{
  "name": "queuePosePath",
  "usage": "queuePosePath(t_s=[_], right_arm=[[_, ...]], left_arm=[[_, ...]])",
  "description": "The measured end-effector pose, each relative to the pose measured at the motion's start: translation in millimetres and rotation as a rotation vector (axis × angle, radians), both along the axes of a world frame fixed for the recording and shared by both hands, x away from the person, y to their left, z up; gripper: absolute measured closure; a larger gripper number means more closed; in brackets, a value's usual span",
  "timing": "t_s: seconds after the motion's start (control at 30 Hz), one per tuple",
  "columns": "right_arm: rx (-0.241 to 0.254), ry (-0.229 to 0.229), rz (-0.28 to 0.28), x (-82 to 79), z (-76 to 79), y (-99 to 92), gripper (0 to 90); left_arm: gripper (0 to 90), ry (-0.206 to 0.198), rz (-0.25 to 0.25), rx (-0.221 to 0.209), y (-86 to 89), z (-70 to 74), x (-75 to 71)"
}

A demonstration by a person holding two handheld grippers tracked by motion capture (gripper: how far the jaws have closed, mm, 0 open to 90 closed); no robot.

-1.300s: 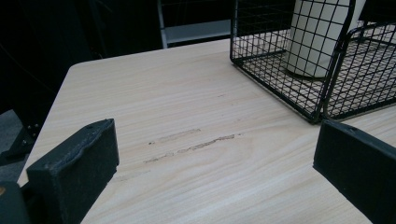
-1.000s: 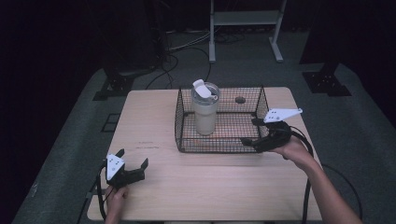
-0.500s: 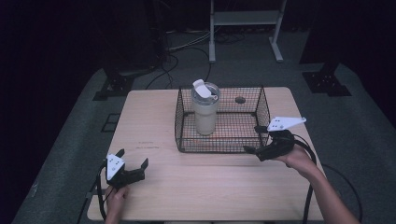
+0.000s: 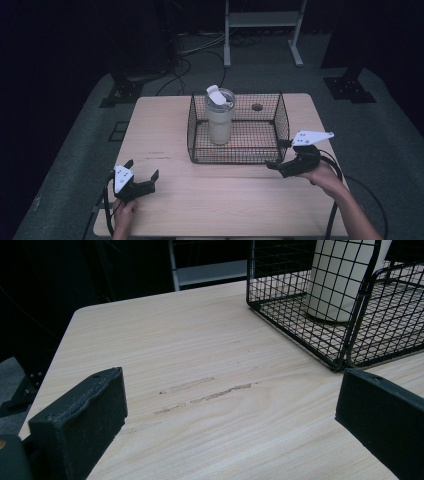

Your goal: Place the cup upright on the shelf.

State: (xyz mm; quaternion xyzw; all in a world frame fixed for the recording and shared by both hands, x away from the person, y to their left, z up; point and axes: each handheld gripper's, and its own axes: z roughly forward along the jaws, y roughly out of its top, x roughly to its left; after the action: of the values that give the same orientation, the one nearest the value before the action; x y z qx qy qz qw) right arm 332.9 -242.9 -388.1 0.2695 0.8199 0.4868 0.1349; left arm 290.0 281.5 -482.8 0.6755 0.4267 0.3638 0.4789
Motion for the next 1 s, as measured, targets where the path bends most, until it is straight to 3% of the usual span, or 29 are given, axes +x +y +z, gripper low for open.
queuePosePath(t_s=[1.0], right_arm=[[0.022,0.022,-0.032,-27.1,-36.2,-13.3,9.4]], left_arm=[[0.0,0.003,0.001,0.002,-0.4,0.1,-0.1]])
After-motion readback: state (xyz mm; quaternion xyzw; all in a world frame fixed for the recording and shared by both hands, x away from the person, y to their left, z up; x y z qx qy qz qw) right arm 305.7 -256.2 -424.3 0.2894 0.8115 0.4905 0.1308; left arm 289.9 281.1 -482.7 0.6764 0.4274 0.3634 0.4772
